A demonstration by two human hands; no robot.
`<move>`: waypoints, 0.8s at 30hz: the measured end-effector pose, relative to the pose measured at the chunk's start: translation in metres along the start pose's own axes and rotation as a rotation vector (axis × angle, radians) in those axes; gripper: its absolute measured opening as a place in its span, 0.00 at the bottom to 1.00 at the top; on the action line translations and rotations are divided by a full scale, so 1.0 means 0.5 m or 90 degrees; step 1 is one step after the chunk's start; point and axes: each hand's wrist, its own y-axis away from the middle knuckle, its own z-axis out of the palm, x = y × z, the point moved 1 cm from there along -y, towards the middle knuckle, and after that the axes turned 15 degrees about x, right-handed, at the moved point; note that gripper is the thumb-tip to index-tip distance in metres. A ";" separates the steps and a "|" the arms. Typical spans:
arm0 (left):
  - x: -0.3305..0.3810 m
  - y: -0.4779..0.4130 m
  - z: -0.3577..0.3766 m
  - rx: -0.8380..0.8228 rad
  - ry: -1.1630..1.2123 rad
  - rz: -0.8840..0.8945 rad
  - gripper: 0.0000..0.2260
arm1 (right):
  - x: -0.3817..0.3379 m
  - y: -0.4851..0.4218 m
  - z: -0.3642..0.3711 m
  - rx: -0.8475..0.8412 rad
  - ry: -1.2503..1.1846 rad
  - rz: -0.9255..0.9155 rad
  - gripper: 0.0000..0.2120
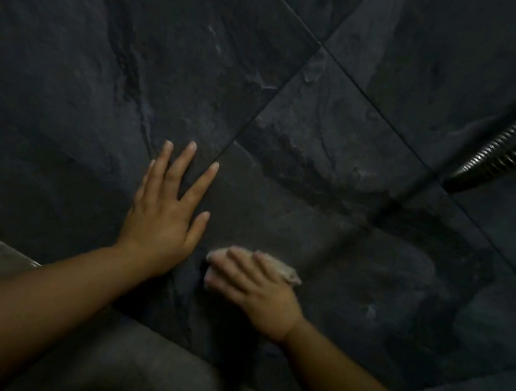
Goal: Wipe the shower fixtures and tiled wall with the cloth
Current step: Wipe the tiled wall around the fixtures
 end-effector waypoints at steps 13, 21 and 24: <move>0.087 0.049 0.065 0.016 0.023 0.142 0.27 | -0.025 0.079 0.022 0.050 0.005 0.156 0.29; 0.156 0.069 0.107 0.014 0.020 0.226 0.28 | 0.119 0.151 -0.049 0.150 0.032 0.294 0.35; 0.167 0.073 0.117 0.015 0.005 0.212 0.29 | 0.180 0.151 -0.091 0.266 0.039 0.544 0.29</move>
